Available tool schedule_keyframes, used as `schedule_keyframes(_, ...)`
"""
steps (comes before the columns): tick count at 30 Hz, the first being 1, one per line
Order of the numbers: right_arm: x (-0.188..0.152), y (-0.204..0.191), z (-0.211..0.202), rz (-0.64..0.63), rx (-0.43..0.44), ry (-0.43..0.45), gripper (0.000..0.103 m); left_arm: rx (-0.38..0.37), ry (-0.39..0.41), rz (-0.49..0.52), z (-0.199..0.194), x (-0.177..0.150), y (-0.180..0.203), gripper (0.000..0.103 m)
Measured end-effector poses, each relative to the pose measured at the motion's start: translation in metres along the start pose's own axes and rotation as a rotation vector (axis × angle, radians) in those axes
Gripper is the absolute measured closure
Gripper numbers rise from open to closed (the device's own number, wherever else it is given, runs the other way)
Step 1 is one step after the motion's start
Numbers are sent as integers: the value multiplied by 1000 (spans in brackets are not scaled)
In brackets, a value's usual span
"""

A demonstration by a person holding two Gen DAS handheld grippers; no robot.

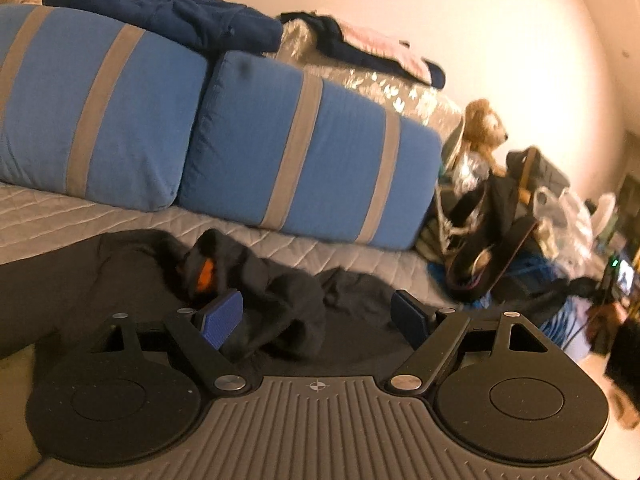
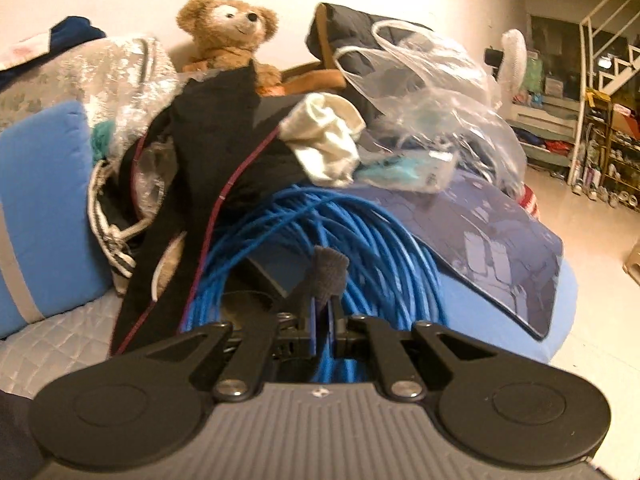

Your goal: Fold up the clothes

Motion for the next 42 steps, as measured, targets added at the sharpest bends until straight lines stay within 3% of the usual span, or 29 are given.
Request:
schedule_keyframes(14, -38, 29, 18, 2, -127, -88, 98, 26, -79, -50, 9, -18, -11, 21)
schedule_keyframes(20, -55, 20, 25, -114, -224, -102, 95, 21, -92, -71, 11, -21, -16, 21)
schedule_keyframes(22, -57, 17, 25, -133, -235, -102, 82, 18, -95, -75, 11, -21, -16, 22)
schedule_keyframes(24, -57, 17, 25, -129, -239, -115, 61, 16, -95, -76, 11, -21, -16, 21)
schedule_keyframes(26, -59, 19, 24, -108, -231, -133, 50, 15, -94, -77, 11, -22, -16, 21)
schedule_keyframes(28, -62, 20, 21, -88, -229, -149, 23, 15, -93, -80, 10, -22, -17, 21)
schedule_keyframes(34, -81, 18, 5, -60, -186, -188, 14, 13, -91, -92, 11, -21, -18, 21)
schedule_keyframes(42, -92, -32, -36, -127, -29, -145, 3, 24, -110, -93, 14, -22, -19, 21)
Point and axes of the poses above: each gripper's, at about its wrist camera, not at the fingertips, and z roughly the way its jaws point, y to its right, x to its top, the point moved 10 cm from there along z, roughly the way its jaws point, and after that the axes turned 12 degrees about -y, right-handed, at the moved point
